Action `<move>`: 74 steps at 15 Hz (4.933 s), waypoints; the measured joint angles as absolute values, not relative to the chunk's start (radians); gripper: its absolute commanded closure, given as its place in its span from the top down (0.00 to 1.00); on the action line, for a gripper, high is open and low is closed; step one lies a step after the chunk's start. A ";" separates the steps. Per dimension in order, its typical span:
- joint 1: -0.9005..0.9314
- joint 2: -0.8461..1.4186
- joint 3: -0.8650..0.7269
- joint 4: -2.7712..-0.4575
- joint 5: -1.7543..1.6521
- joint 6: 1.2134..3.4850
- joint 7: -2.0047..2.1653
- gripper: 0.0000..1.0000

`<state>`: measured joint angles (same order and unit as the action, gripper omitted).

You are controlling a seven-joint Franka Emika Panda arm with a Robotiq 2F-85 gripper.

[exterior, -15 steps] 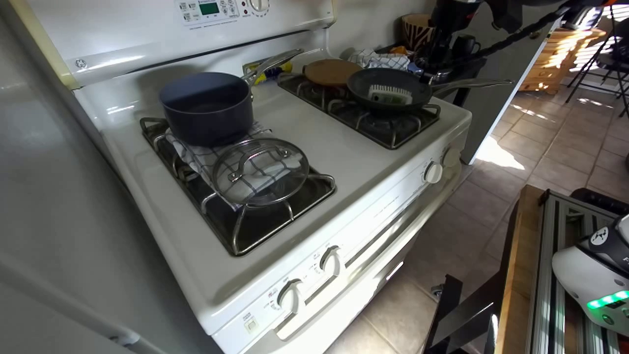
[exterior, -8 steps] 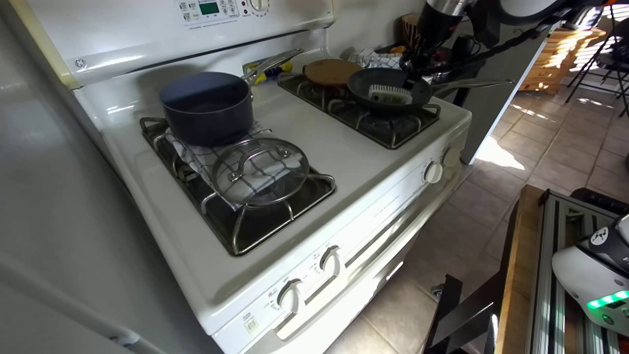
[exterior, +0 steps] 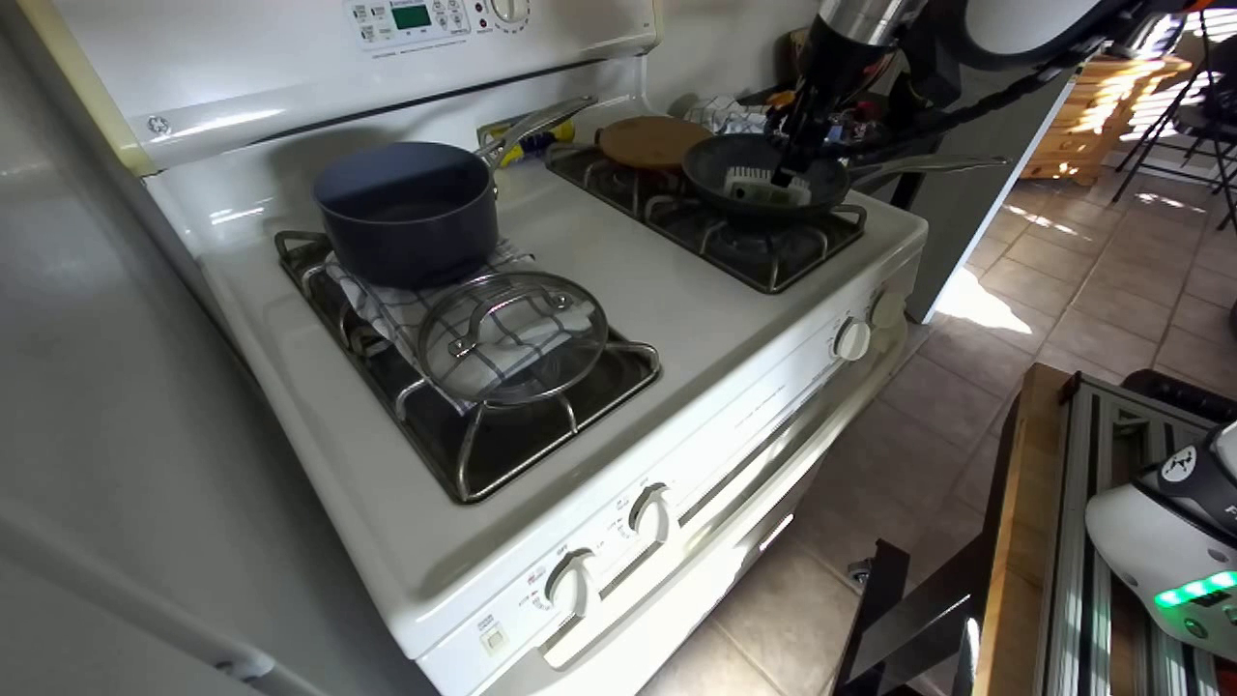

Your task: Put the brush in the pot

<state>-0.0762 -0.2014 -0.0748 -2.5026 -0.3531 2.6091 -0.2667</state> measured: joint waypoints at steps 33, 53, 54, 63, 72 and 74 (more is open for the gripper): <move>0.011 -0.249 -0.092 -2.325 0.004 2.597 -0.409 0.07; 0.164 0.276 0.143 -1.769 -0.108 2.669 -0.210 0.07; 0.169 0.297 0.143 -1.742 -0.108 2.669 -0.210 0.07; 0.172 0.476 0.140 -1.593 -0.108 2.669 -0.211 0.07; 0.171 0.557 0.139 -1.577 -0.109 2.666 -0.223 0.62; 0.170 0.556 0.139 -1.576 -0.109 2.666 -0.224 0.78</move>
